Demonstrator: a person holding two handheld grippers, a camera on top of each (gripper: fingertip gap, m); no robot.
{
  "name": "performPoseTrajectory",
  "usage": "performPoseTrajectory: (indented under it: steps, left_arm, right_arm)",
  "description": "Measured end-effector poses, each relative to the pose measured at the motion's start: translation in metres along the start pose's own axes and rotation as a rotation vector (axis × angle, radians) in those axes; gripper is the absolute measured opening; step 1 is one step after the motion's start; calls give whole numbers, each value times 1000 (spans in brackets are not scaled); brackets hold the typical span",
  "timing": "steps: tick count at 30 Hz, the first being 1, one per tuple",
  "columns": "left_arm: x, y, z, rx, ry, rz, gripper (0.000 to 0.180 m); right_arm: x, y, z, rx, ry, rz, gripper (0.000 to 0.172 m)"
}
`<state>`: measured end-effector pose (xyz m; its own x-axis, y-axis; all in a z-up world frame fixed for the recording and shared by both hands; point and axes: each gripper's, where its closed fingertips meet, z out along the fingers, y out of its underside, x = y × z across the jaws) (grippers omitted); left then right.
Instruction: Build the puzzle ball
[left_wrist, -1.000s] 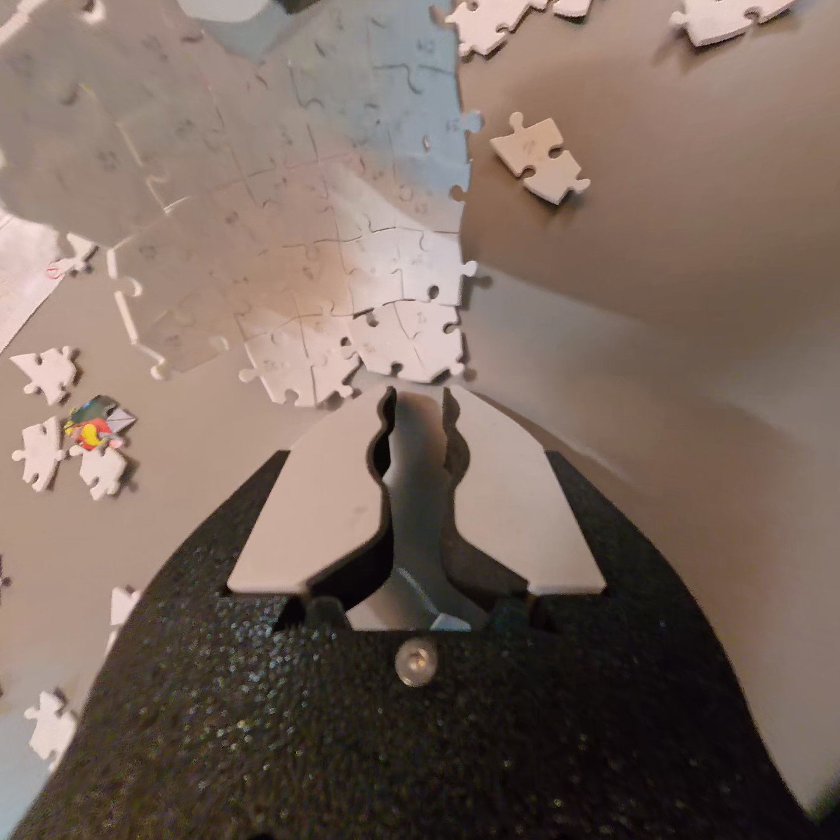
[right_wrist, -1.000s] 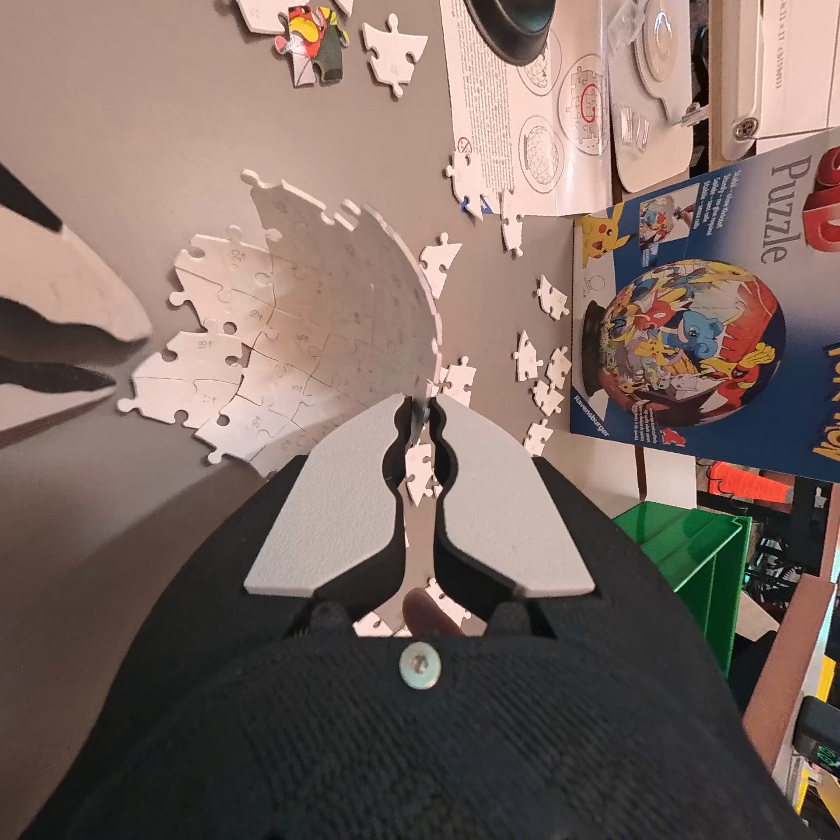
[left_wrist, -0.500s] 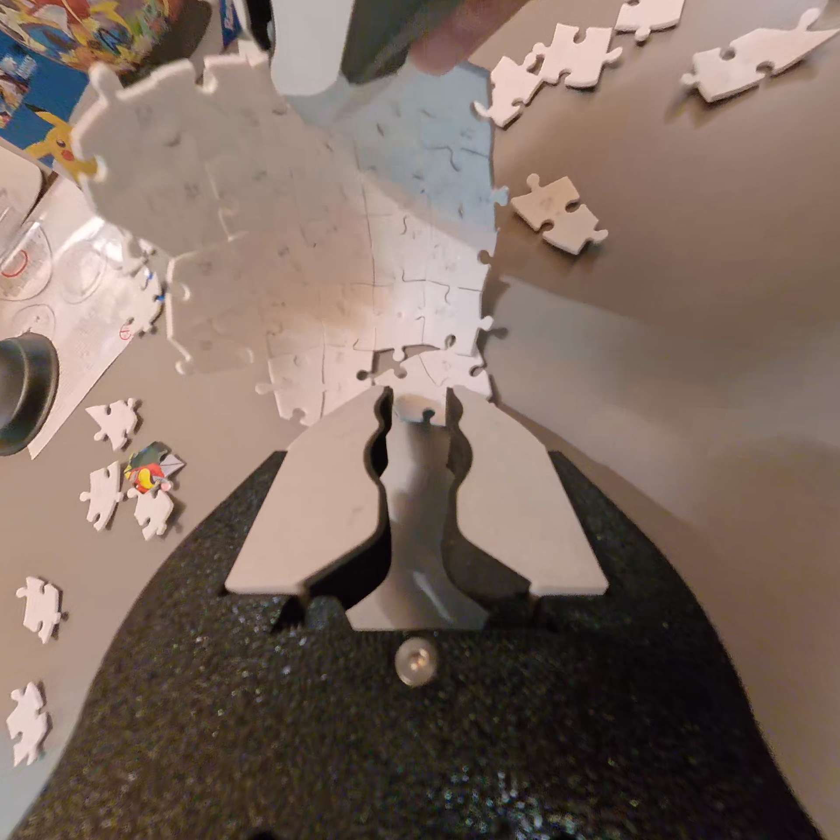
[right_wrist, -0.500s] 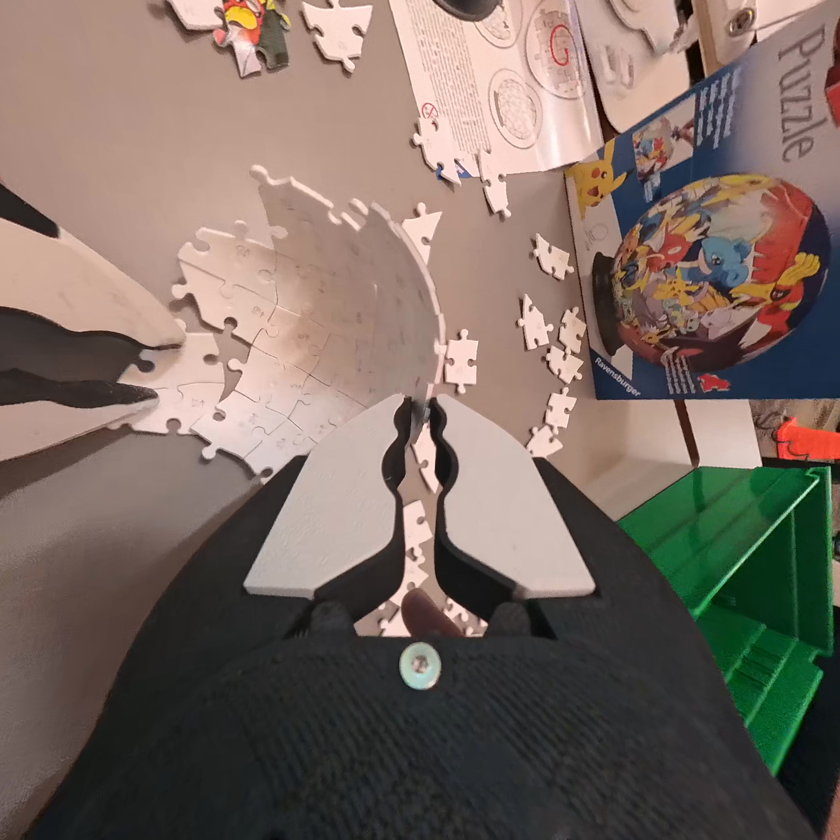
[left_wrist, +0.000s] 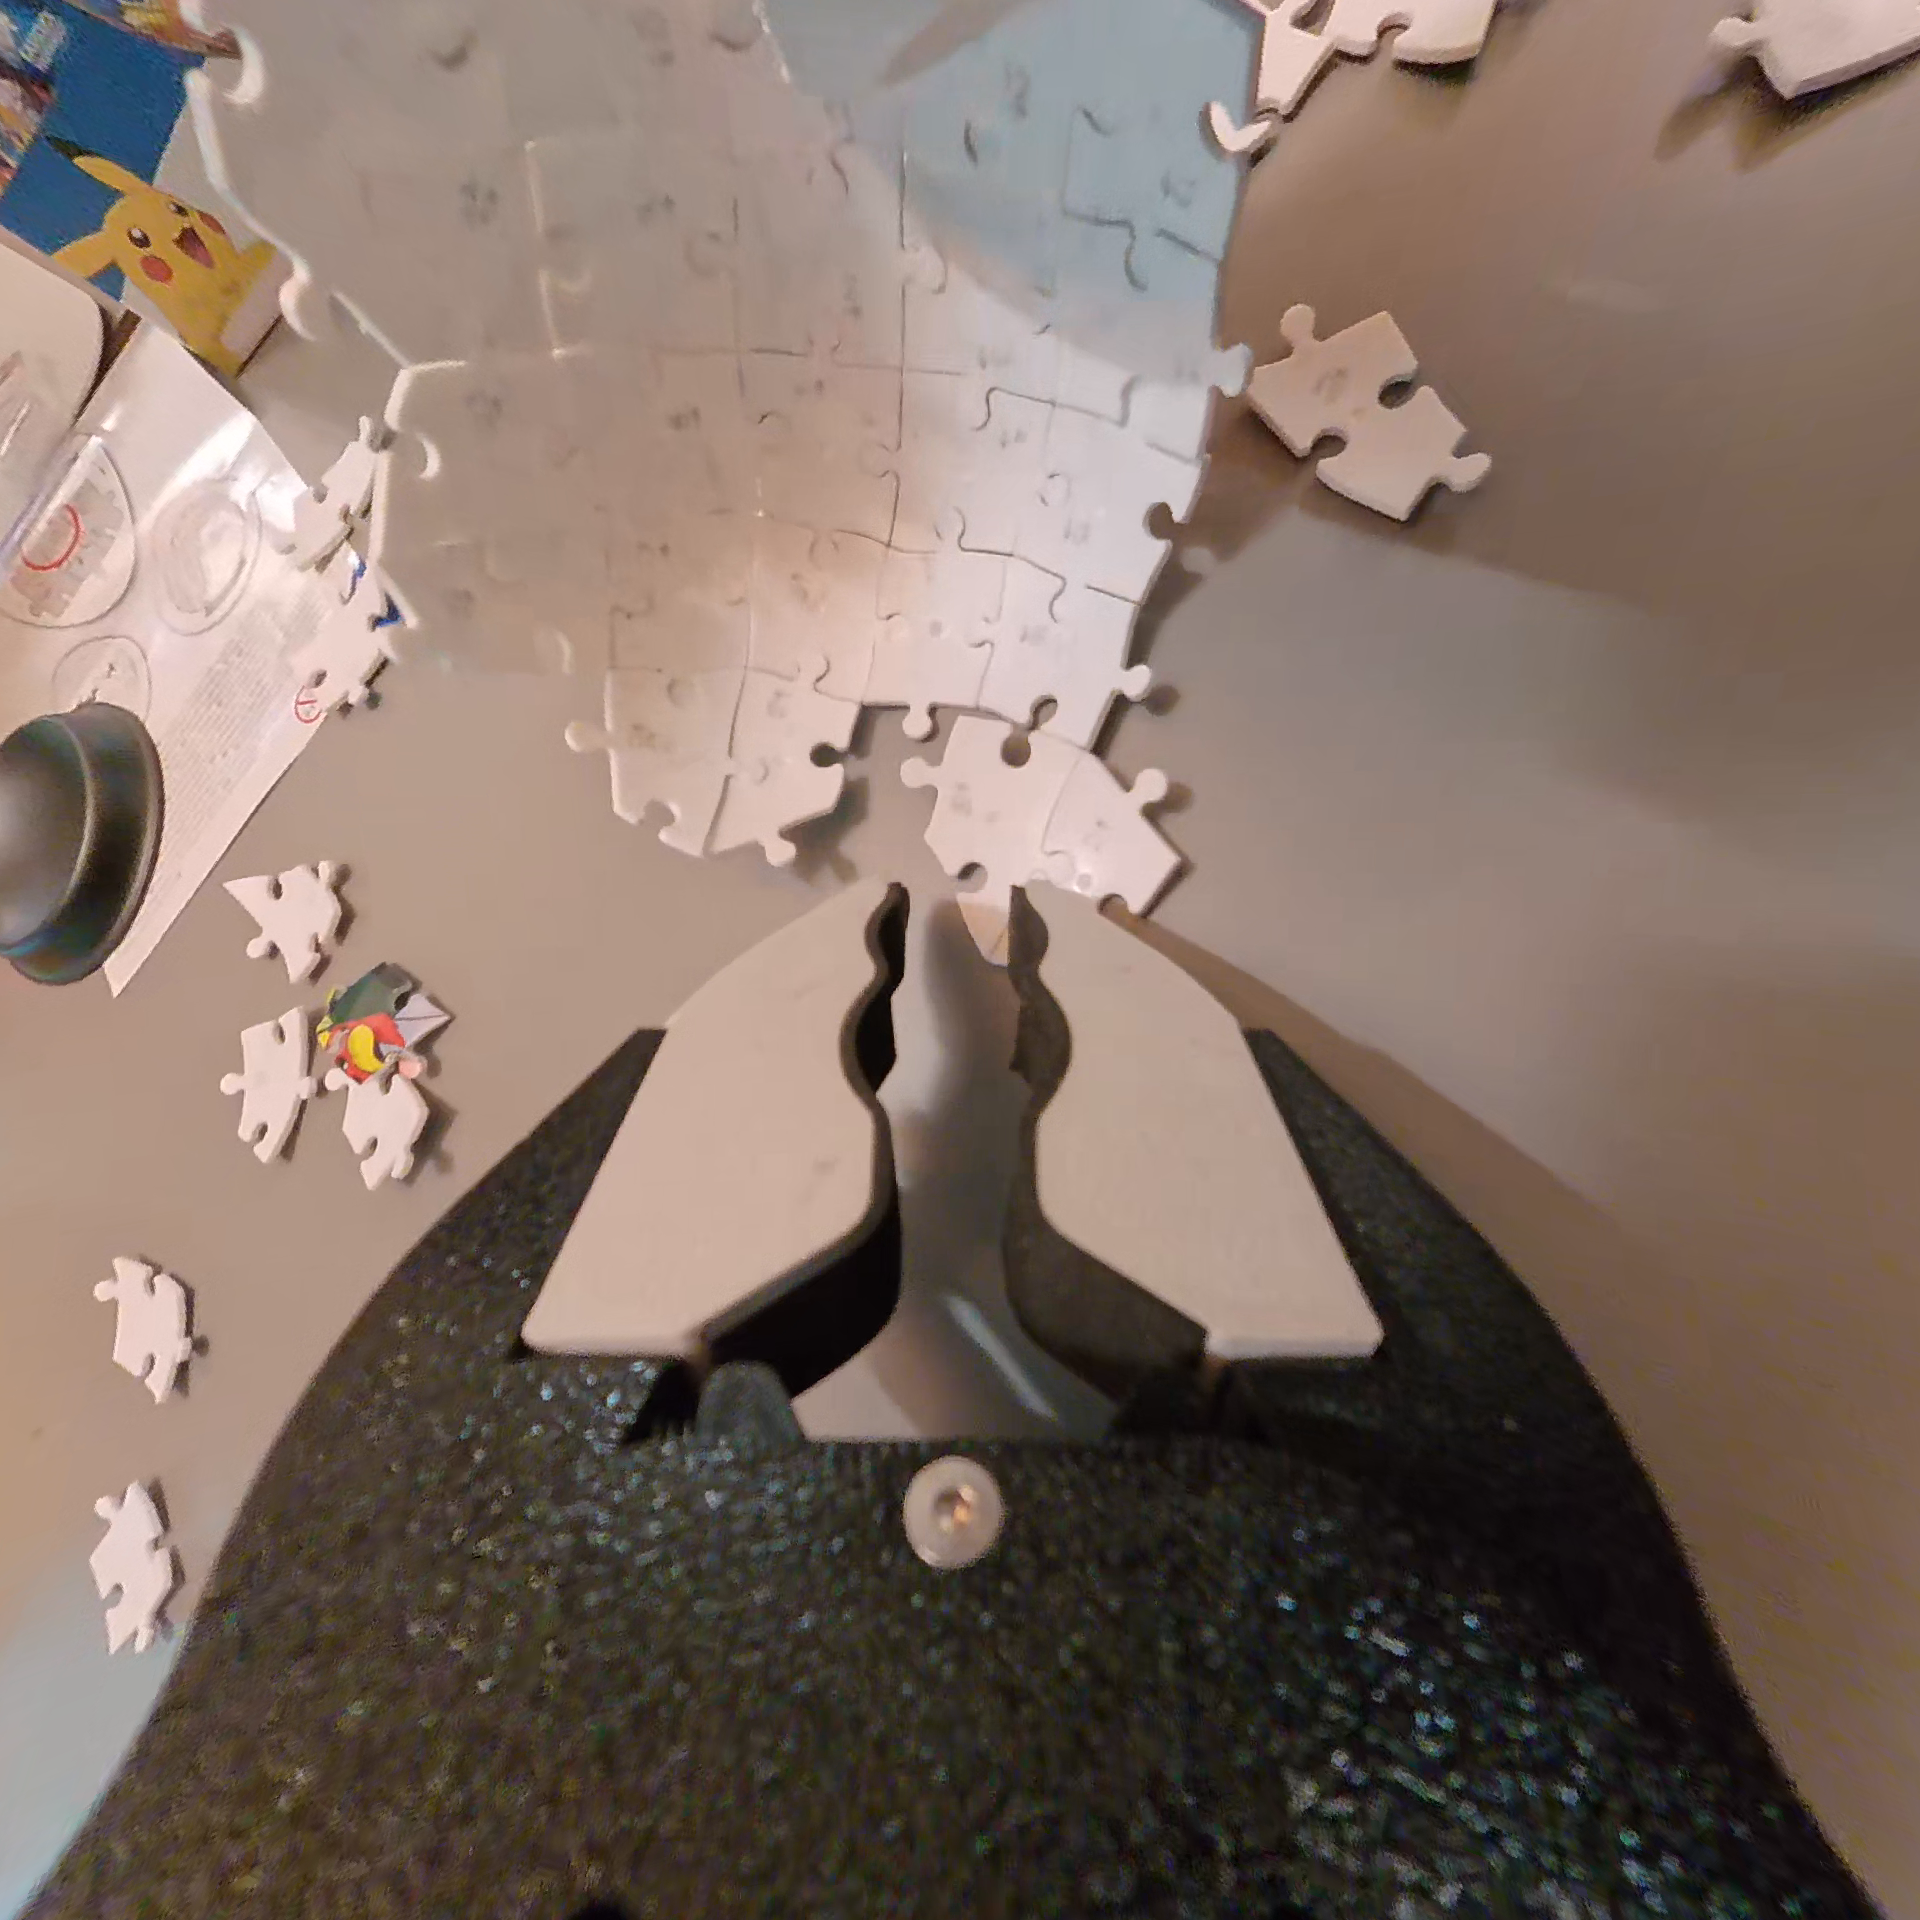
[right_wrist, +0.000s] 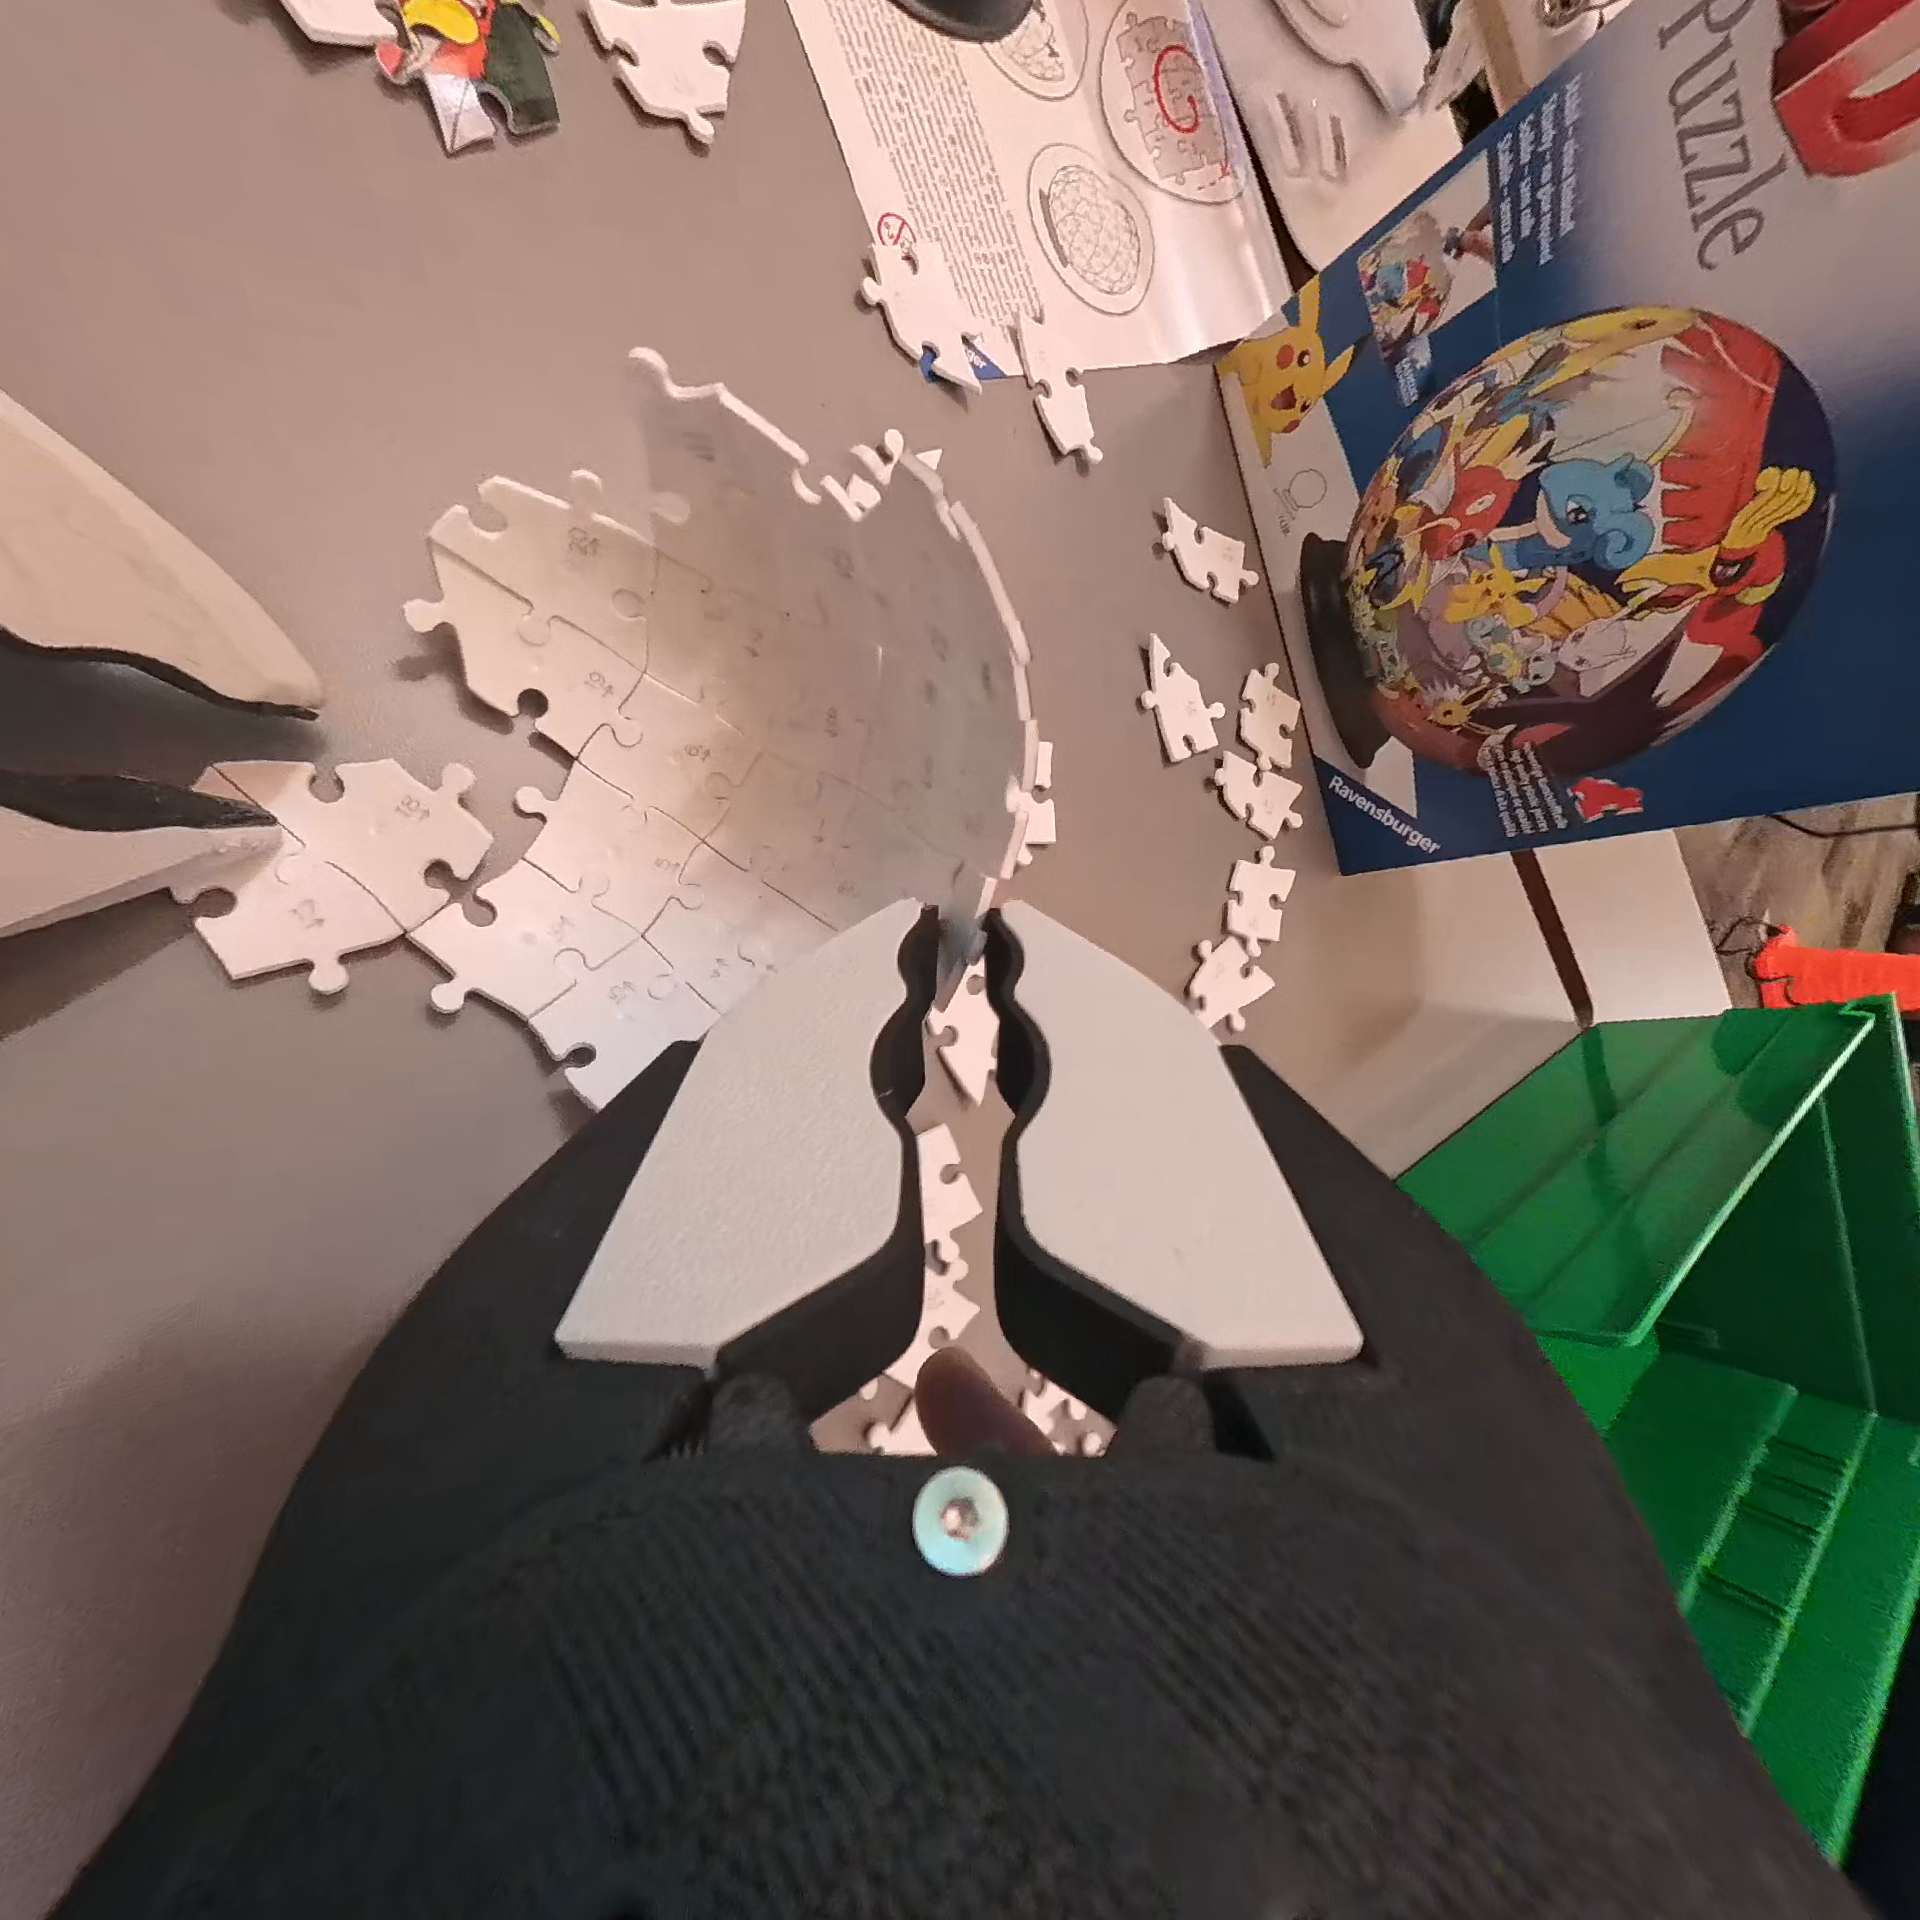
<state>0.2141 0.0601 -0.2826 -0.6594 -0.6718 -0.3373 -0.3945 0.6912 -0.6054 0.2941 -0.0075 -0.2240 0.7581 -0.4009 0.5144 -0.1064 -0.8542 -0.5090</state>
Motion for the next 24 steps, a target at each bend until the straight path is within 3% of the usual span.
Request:
performPoseTrajectory:
  steps: [11, 15, 24]
  left_arm:
    - [-6, 7, 0, -24, -21, -170, 12]
    - [2, 8, -4, -28, -6, -149, 5]
    - [-6, 13, -10, -8, 50, -295, 21]
  right_arm:
    - [-1, -1, -3, 17, 13, -7, 8]
    - [-1, 0, -3, 18, 11, 5, 8]
    - [-1, 3, -5, 45, -21, 119, 7]
